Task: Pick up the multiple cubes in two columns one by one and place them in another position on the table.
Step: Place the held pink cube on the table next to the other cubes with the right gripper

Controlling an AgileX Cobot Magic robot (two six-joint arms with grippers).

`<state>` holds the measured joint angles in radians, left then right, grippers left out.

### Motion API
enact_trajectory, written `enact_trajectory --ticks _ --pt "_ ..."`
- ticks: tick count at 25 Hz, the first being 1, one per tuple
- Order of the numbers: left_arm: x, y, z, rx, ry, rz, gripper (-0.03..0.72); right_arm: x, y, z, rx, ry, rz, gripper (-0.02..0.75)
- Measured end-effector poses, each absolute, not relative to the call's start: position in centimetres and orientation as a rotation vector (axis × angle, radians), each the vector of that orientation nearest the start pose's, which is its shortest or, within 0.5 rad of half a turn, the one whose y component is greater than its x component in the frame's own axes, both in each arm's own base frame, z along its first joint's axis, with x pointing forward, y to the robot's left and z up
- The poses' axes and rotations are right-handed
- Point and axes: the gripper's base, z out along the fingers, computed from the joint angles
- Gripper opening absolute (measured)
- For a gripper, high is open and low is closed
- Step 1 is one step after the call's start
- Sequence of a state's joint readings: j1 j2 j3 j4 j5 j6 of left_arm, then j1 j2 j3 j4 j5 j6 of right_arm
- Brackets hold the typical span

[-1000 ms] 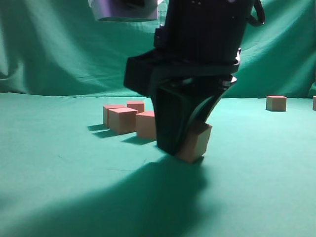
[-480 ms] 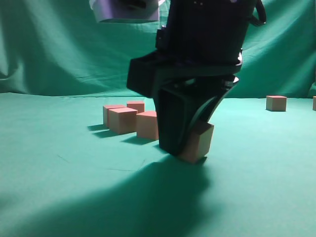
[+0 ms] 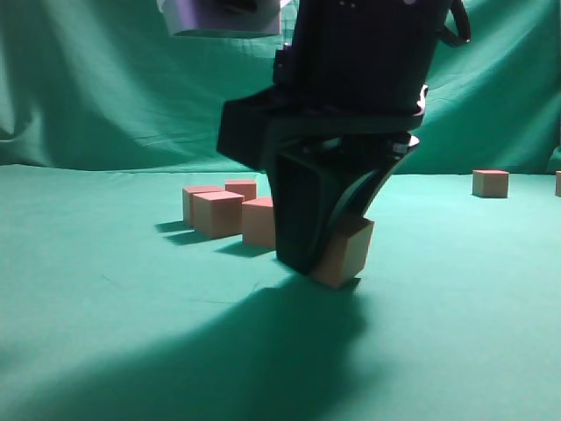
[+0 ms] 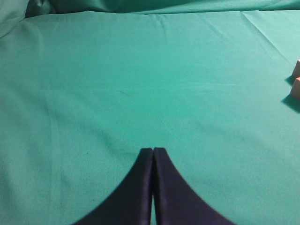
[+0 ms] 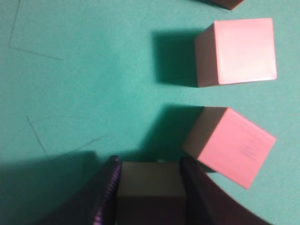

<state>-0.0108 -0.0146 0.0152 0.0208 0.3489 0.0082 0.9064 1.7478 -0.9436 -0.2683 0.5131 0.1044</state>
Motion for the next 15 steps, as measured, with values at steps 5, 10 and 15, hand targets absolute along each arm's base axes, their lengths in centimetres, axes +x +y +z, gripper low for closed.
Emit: enact_trajectory --ticks 5,10,15 --pt "5.28 0.01 17.74 0.03 1.833 0.018 0.0 20.82 24.66 16.14 -1.337 2.419 0.022 0.264" --pt "5.28 0.01 17.74 0.03 1.833 0.018 0.0 20.82 24.65 16.13 -1.338 2.42 0.02 0.264" --pt "5.28 0.01 17.74 0.03 1.833 0.018 0.0 20.81 24.62 16.12 -1.338 2.422 0.016 0.307"
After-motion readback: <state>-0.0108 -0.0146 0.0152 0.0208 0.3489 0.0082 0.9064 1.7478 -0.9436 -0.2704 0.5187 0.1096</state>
